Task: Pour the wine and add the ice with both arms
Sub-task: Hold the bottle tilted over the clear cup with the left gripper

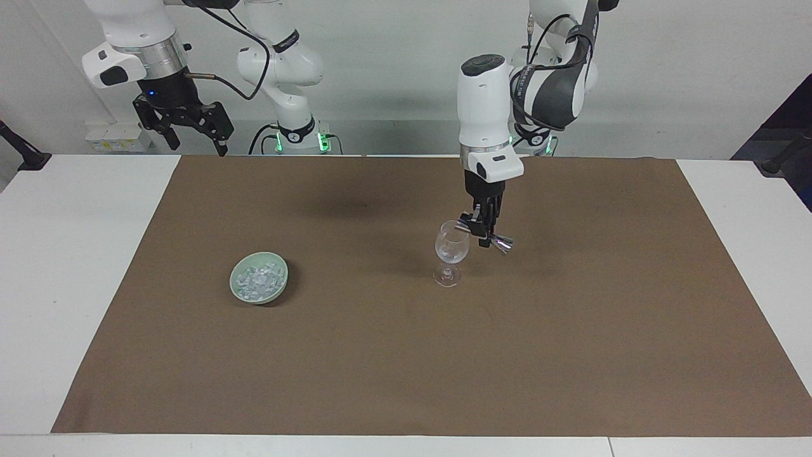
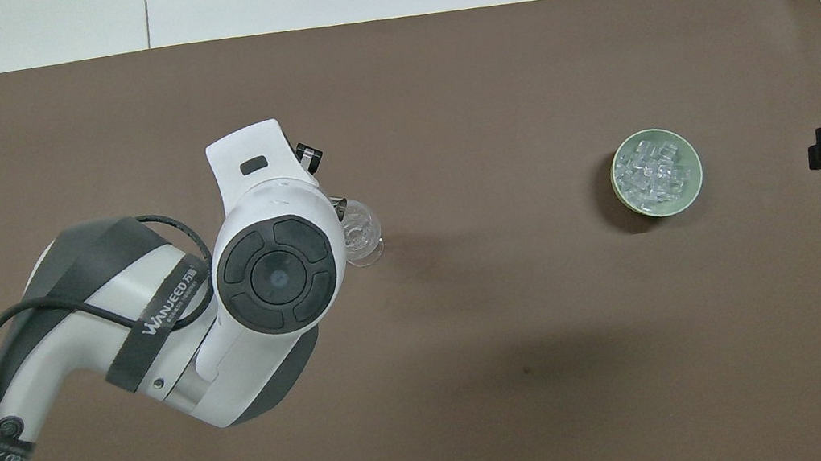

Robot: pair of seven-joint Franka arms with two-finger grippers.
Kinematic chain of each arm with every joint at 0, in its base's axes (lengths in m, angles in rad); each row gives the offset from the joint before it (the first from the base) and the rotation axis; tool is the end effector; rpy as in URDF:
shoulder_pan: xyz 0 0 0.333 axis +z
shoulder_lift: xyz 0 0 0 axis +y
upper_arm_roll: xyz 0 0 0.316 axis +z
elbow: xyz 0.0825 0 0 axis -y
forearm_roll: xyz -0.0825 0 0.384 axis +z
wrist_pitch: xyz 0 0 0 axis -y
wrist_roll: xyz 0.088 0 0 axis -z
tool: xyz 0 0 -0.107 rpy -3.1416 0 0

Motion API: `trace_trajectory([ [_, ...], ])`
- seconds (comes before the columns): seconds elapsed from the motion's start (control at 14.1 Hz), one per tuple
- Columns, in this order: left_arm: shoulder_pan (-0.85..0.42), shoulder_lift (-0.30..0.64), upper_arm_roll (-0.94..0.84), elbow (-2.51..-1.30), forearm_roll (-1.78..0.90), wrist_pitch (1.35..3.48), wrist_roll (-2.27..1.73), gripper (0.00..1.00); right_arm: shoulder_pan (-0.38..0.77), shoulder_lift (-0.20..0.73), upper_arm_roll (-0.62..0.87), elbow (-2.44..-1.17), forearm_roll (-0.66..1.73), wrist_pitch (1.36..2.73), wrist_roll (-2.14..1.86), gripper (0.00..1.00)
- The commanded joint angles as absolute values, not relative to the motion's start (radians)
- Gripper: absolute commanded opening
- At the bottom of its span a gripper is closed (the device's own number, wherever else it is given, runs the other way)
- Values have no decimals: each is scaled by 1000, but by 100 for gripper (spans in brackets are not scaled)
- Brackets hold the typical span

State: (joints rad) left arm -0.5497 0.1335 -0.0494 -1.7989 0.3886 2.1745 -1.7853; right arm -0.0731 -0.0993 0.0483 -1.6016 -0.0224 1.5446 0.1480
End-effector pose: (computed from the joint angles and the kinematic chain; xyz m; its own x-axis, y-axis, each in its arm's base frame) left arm 0.5244 -0.3390 0.4964 0.4766 0.8273 0.2974 0.7886 -0.5518 0.2712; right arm 0.5205 -0.0139 0.6610 0.9840 -0.1725 0.0457 -0.1735 -0.9846 0.0206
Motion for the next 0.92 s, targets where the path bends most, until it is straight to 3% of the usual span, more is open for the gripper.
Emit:
trace_trajectory([
  [0.0, -583, 146, -31, -1769, 417, 2145, -1813, 0, -81, -126, 51, -1638, -6, 1566, 126, 100],
  [0.85, -583, 144, -32, -1770, 422, 2154, -1835, 0, -81, -127, 49, -1640, -6, 1566, 126, 100],
])
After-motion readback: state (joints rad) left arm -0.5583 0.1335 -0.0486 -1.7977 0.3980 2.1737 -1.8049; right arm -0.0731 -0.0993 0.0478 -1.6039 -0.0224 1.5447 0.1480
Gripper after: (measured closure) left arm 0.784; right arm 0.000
